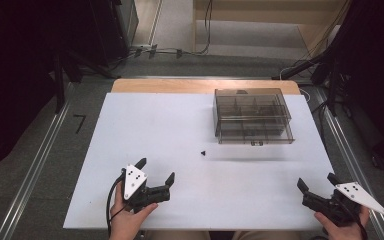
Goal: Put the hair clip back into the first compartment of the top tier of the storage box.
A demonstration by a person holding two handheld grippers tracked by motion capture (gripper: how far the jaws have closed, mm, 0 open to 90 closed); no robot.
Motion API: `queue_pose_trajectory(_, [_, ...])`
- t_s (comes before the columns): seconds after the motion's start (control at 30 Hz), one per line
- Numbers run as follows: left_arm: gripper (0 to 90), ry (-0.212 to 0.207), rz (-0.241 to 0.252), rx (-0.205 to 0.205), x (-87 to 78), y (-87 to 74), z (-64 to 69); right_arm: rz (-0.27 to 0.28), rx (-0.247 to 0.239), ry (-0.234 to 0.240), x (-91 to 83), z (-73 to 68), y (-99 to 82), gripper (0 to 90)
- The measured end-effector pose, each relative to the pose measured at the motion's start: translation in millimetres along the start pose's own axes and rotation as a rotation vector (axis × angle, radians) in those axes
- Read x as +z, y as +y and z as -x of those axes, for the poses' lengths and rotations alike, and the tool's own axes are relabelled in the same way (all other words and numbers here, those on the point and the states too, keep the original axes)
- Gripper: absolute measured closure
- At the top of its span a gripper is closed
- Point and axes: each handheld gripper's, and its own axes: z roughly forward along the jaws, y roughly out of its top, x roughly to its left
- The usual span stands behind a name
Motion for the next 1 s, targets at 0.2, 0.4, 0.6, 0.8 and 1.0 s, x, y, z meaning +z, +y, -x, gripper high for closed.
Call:
queue_pose_trajectory(0.2, [1.4, -0.005, 0.009, -0.009, 1.6, 1.4, 1.8, 0.004, -0.012, -0.006, -1.3, -2.3, -0.1, 1.5])
queue_pose_trajectory(0.4, [1.6, -0.013, -0.003, -0.006, 8.1, 2.1, 6.4, 0.007, -0.023, -0.008, -1.5, -2.3, -0.3, 1.7])
queue_pose_trajectory(0.6, [4.3, -0.016, -0.011, -0.002, 12.1, 3.0, 9.4, 0.011, -0.019, -0.004, -3.1, -3.4, -0.8, 1.8])
queue_pose_trajectory(0.8, [6.3, -0.006, -0.01, -0.026, 16.4, 9.8, 9.9, 0.01, -0.02, -0.003, -2.5, -4.3, -0.9, 1.8])
queue_pose_trajectory(1.0, [10.1, -0.016, -0.037, -0.025, 23.0, 18.1, 9.6, 0.006, -0.018, -0.007, -0.5, -4.1, -0.5, 1.8])
